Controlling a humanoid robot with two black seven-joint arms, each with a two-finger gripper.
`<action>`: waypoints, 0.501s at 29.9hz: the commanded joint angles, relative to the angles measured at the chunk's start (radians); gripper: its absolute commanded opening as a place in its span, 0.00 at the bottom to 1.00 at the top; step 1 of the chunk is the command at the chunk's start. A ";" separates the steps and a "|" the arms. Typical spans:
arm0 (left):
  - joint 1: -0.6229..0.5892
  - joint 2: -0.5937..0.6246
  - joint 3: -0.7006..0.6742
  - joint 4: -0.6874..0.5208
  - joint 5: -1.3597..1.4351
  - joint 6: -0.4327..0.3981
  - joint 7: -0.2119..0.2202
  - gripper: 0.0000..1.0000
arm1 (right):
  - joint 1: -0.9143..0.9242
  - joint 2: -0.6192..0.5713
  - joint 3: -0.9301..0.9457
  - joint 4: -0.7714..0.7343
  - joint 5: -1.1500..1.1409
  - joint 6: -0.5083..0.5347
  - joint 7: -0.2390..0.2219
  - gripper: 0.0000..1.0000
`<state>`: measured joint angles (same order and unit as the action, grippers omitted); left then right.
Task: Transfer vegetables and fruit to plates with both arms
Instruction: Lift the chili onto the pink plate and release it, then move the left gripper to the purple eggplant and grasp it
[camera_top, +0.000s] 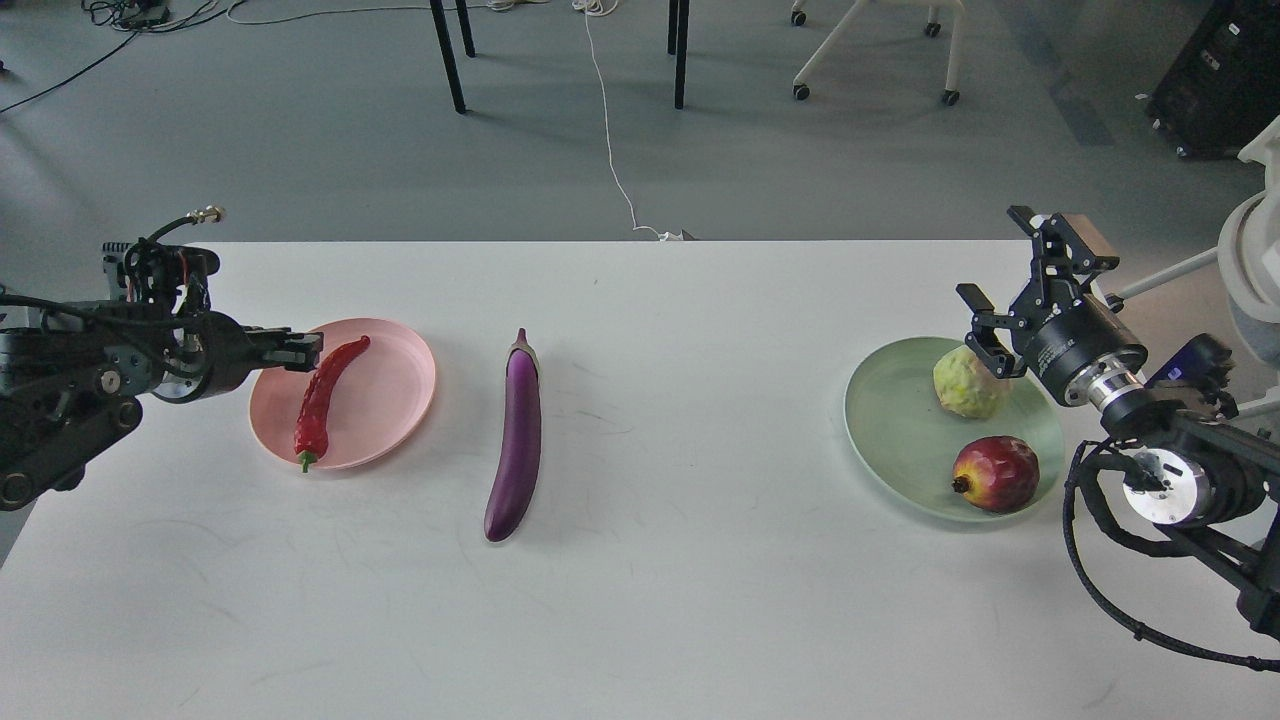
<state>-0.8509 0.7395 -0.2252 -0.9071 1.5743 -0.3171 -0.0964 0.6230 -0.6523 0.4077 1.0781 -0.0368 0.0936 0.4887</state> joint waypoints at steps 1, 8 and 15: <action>-0.011 0.003 -0.014 -0.021 0.003 0.001 0.000 0.67 | 0.001 0.003 -0.001 0.000 0.000 0.000 0.000 0.97; -0.063 0.018 -0.020 -0.309 0.003 0.007 0.032 0.72 | 0.000 0.000 -0.001 -0.001 0.000 0.000 0.000 0.97; -0.013 -0.017 -0.003 -0.539 0.006 0.021 0.190 0.80 | -0.003 -0.006 -0.003 0.000 0.000 0.000 0.000 0.97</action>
<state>-0.8992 0.7458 -0.2346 -1.3846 1.5771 -0.2984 0.0424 0.6207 -0.6557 0.4051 1.0780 -0.0369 0.0937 0.4887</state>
